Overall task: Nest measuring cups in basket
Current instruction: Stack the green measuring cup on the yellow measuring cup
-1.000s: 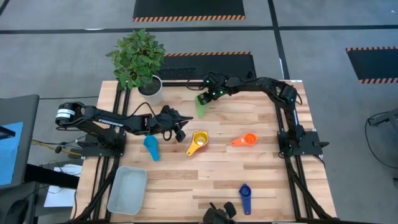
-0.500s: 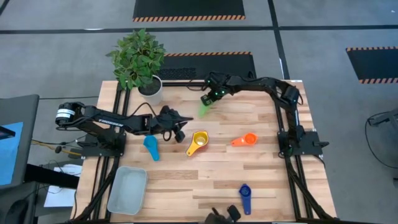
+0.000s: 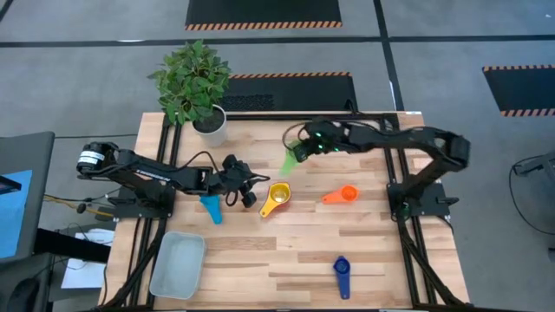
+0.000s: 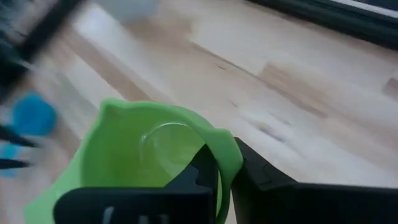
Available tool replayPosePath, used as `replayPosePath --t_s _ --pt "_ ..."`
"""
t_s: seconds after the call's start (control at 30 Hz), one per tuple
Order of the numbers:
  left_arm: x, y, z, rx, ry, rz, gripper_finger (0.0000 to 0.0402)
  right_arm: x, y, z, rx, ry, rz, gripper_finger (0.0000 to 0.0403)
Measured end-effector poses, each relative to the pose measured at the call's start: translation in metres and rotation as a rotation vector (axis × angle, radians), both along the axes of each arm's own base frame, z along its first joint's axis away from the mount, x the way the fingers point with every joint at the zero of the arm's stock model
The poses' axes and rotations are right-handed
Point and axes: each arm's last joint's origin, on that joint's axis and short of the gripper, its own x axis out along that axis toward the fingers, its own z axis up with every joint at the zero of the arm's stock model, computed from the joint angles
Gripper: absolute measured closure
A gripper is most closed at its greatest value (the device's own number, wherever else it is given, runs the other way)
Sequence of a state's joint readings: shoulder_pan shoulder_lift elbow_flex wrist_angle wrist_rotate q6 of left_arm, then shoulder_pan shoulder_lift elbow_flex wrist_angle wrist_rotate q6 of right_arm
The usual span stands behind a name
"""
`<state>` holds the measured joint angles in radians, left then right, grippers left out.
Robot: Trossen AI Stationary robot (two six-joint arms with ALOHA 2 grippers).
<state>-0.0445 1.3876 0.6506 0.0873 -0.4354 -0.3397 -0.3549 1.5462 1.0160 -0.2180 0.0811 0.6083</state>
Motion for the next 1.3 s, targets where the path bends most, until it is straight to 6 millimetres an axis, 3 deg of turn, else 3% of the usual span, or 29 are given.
replayPosePath --t_s 0.13,0.33,0.73,0.97,1.3 --pt "0.001 0.0 0.001 0.004 -0.001 -0.003 0.0339 -0.007 0.03 0.003 0.038 -0.057 0.031 0.0365" --pt "0.005 0.004 0.009 0.038 -0.013 0.001 0.0339 0.0 0.061 -0.003 0.207 -0.096 -0.021 0.0354" --pt "0.007 0.006 0.012 0.076 0.004 -0.023 0.0339 0.052 0.099 -0.044 0.255 -0.024 0.016 0.0358" --pt "0.003 0.006 0.007 0.067 0.062 -0.019 0.0339 0.067 0.104 -0.051 0.277 0.018 -0.019 0.0343" --pt "0.0 0.005 0.004 0.034 0.089 -0.001 0.0339 0.067 0.103 -0.051 0.262 0.068 -0.026 0.032"
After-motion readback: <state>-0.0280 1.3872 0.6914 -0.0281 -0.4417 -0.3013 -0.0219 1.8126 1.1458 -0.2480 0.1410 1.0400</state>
